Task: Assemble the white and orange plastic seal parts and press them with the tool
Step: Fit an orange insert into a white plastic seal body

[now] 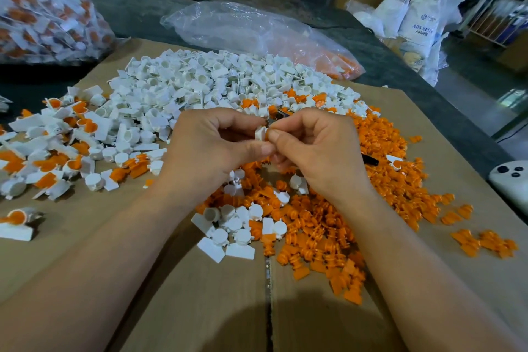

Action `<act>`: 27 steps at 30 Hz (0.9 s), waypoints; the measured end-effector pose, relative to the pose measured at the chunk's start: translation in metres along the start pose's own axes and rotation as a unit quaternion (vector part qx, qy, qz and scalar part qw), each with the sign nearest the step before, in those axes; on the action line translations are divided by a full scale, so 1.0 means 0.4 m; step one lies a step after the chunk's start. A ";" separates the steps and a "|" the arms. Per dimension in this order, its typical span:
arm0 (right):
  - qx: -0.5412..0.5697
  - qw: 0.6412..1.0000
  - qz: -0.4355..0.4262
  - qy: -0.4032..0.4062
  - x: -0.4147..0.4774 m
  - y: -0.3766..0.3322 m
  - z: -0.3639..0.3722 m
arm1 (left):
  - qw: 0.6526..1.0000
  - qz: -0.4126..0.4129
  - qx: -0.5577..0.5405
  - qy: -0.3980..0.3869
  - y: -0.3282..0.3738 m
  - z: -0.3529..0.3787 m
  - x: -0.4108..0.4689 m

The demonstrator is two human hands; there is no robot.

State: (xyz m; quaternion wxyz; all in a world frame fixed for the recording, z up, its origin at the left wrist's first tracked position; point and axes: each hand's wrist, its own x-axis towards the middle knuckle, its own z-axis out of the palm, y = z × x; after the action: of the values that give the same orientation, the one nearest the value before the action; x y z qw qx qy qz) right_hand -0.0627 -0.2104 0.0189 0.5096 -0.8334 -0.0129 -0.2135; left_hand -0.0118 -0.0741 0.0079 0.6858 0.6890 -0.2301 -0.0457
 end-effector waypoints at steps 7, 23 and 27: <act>0.005 1.000 0.007 -0.024 0.002 0.005 0.000 | 0.999 -0.035 -0.006 0.000 -0.004 -0.005 0.006; 0.015 1.000 -0.020 -0.017 -0.003 -0.001 -0.002 | 0.998 -0.033 -0.048 -0.003 -0.003 -0.007 0.009; 0.011 0.999 -0.035 -0.019 -0.005 0.002 0.004 | 0.998 -0.033 -0.059 -0.008 -0.004 -0.002 0.008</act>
State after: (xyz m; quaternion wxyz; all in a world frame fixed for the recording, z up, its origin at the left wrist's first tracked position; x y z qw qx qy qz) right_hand -0.0639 -0.2091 0.0170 0.5109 -0.8304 -0.0546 -0.2153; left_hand -0.0085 -0.0747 0.0074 0.7217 0.6538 -0.2096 -0.0876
